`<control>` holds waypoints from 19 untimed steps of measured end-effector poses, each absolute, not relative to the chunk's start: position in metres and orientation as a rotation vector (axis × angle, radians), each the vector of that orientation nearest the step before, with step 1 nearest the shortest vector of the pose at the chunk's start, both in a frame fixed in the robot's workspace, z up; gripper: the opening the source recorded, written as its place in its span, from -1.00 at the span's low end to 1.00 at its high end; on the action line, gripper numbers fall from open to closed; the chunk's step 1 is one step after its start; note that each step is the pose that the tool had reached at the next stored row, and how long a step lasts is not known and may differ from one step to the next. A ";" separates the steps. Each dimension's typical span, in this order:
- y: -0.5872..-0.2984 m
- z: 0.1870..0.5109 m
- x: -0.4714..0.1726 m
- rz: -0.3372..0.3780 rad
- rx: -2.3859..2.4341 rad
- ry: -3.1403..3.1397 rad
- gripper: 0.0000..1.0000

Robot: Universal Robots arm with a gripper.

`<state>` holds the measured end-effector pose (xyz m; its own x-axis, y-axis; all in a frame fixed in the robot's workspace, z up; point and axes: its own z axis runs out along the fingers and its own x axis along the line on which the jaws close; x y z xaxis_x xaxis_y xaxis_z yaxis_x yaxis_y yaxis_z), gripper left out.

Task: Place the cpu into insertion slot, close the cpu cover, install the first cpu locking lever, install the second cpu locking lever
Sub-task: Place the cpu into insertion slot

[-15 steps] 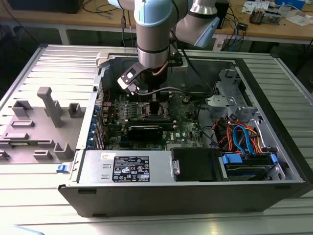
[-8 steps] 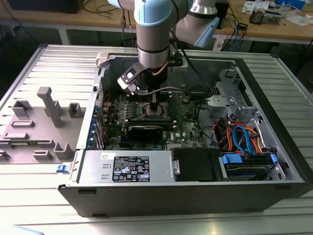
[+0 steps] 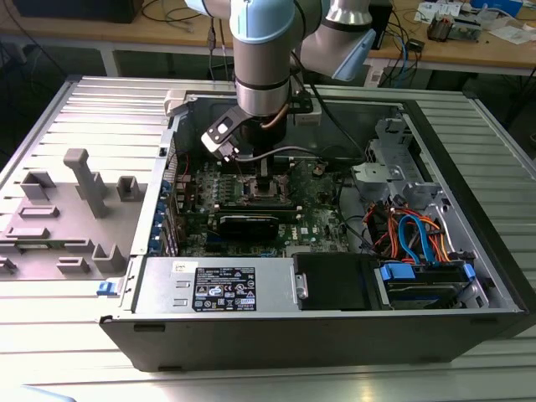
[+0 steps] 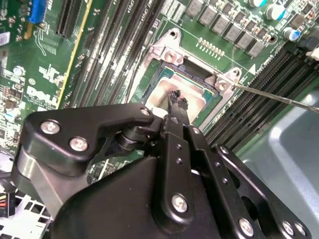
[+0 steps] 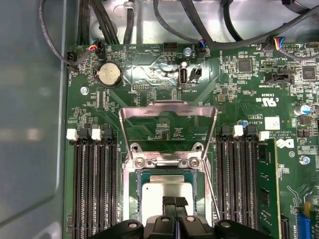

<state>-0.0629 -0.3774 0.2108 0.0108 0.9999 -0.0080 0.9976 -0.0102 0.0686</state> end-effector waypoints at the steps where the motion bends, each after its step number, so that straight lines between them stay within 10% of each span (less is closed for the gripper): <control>1: -0.377 0.210 -0.063 0.066 2.194 2.171 -0.79; 19: -0.377 0.204 -0.063 0.065 2.194 2.171 -0.79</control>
